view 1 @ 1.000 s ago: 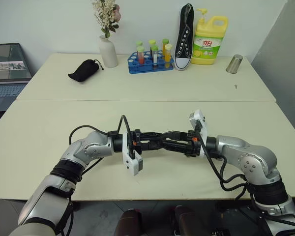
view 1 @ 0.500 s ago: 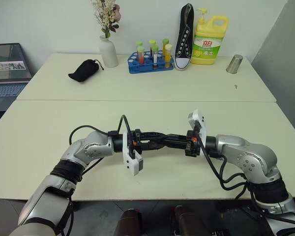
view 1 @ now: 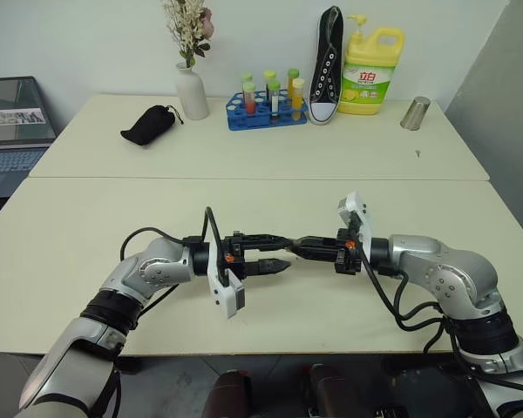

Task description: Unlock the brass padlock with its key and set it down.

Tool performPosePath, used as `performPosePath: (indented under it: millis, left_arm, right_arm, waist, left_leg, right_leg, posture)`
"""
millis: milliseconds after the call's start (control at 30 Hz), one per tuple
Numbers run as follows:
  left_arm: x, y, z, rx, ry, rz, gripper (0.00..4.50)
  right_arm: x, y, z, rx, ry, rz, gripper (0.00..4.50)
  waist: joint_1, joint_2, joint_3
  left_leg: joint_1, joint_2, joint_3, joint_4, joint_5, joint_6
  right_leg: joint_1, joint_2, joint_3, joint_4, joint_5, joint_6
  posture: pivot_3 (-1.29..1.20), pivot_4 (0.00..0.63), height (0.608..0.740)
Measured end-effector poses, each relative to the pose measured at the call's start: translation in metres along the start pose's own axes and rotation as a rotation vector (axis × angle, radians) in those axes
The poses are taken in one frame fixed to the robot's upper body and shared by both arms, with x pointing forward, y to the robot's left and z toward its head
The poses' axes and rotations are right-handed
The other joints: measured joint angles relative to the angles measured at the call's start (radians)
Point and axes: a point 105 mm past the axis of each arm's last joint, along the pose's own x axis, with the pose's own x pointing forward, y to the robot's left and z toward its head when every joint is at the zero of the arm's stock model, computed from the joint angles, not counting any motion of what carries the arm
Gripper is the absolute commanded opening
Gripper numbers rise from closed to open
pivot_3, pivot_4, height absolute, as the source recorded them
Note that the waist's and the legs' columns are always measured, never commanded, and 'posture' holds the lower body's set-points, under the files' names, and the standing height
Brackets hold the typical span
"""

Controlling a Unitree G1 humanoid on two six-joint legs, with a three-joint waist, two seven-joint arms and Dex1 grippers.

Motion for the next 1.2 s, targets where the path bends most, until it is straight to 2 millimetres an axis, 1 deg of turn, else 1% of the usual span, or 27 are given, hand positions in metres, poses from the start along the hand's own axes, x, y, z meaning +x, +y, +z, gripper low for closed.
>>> performPosePath:
  millis: [100,200,267,300,400,467,500,567,633,733,800,867,1000,1200]
  left_arm:
    - [0.0,0.009,0.007,-0.043,-0.028,0.043,1.72]
    - [0.002,0.016,0.011,-0.107,-0.041,0.079,0.77]
    - [0.003,0.023,0.011,-0.159,-0.037,0.098,0.1]
    - [0.003,0.027,0.007,-0.198,-0.02,0.113,0.0]
    - [0.002,0.044,-0.015,-0.355,0.065,0.213,0.0]
    - [0.002,0.05,-0.033,-0.476,0.123,0.232,0.0]
    - [0.0,0.051,-0.044,-0.557,0.158,0.231,0.0]
    - [-0.002,0.041,-0.053,-0.686,0.191,0.178,0.0]
    - [0.0,0.029,-0.054,-0.769,0.198,0.12,0.0]
    - [0.002,0.009,-0.049,-0.918,0.175,0.039,0.0]
    - [0.005,0.003,-0.043,-0.995,0.147,0.013,0.0]
    - [0.006,0.003,-0.038,-1.038,0.121,-0.008,0.0]
    - [0.004,0.013,-0.031,-1.117,0.082,0.001,0.0]
    - [0.001,0.014,-0.024,-1.193,0.073,0.001,0.0]
  right_arm:
    - [-0.002,-0.006,0.003,-0.021,0.0,-0.02,0.14]
    - [-0.005,-0.011,0.001,-0.02,0.011,-0.036,0.14]
    - [-0.007,-0.012,0.002,-0.038,0.013,-0.036,0.14]
    - [-0.009,-0.012,0.003,-0.053,0.015,-0.038,0.14]
    - [-0.013,-0.01,0.005,-0.087,0.026,-0.03,0.14]
    - [-0.012,-0.003,0.009,-0.115,0.02,-0.001,0.14]
    - [-0.011,0.004,0.012,-0.133,0.01,0.024,0.14]
    - [-0.011,0.014,0.018,-0.16,-0.005,0.058,0.14]
    - [-0.012,0.015,0.02,-0.162,-0.016,0.061,0.14]
    - [-0.013,0.017,0.022,-0.158,-0.022,0.064,0.14]
    - [-0.013,0.017,0.022,-0.156,-0.021,0.064,0.14]
    - [-0.013,0.018,0.022,-0.158,-0.02,0.065,0.14]
    - [-0.014,0.017,0.021,-0.151,-0.018,0.058,0.14]
    - [-0.015,0.016,0.019,-0.147,-0.011,0.053,0.14]
  waist:
    - [0.0,0.0,0.0]
    - [0.0,0.0,0.0]
    - [0.0,0.0,0.0]
    - [0.0,0.0,0.0]
    - [0.0,0.0,0.0]
    - [0.0,0.0,0.0]
    - [-0.001,0.0,0.0]
    - [-0.003,0.0,0.0]
    - [-0.004,0.0,0.0]
    - [-0.003,0.001,0.0]
    - [-0.002,0.0,0.001]
    - [-0.002,0.0,0.001]
    - [-0.002,0.0,0.001]
    - [-0.001,0.0,0.001]
  left_leg:
    - [0.0,0.0,0.0,0.0,0.0,0.0]
    - [0.0,0.0,0.0,0.0,0.0,0.0]
    - [0.0,0.0,0.0,0.0,0.0,0.0]
    - [0.0,0.0,0.0,0.0,0.0,0.0]
    - [0.0,0.0,-0.001,0.001,0.0,0.0]
    - [0.0,0.0,-0.001,0.001,0.0,0.0]
    - [0.0,0.0,-0.001,0.001,0.0,0.0]
    - [0.0,0.0,0.0,0.0,0.0,0.0]
    - [0.0,0.0,0.0,0.0,0.0,0.0]
    - [0.0,0.0,-0.001,0.0,0.0,0.0]
    - [0.0,0.0,-0.001,0.0,0.0,0.0]
    - [0.0,0.0,-0.001,0.001,0.0,0.0]
    - [0.0,0.0,-0.001,0.001,0.0,0.0]
    - [0.0,0.0,-0.001,0.001,0.0,0.0]
  right_leg:
    - [0.0,0.0,0.0,0.0,0.0,0.0]
    - [0.0,0.0,0.0,0.0,0.0,0.0]
    - [0.0,0.0,0.0,0.0,0.0,0.0]
    - [0.0,0.0,0.0,0.0,0.0,0.0]
    - [0.0,0.004,-0.001,0.0,0.0,0.001]
    - [0.0,0.005,-0.001,0.0,-0.003,0.004]
    - [0.0,0.006,-0.001,0.0,-0.003,0.005]
    - [0.0,0.006,0.0,0.0,-0.003,0.004]
    - [0.0,0.006,0.0,0.0,-0.002,0.003]
    - [0.0,0.006,0.0,0.0,0.0,0.0]
    - [0.0,0.006,0.0,0.0,0.0,0.0]
    - [0.0,0.006,0.0,0.0,0.0,0.0]
    - [0.0,0.006,0.001,0.0,-0.003,0.004]
    - [0.0,0.006,0.001,0.0,-0.003,0.004]
  posture:
    - [0.0,0.15,0.74]
    - [0.0,0.15,0.74]
    - [0.0,0.15,0.74]
    - [0.0,0.15,0.74]
    - [0.0,0.15,0.74]
    - [0.0,0.15,0.74]
    - [0.0,0.15,0.74]
    - [0.0,0.15,0.74]
    - [0.0,0.15,0.74]
    - [0.0,0.15,0.74]
    - [0.0,0.15,0.74]
    - [0.0,0.15,0.74]
    - [0.0,0.15,0.74]
    - [0.0,0.15,0.74]
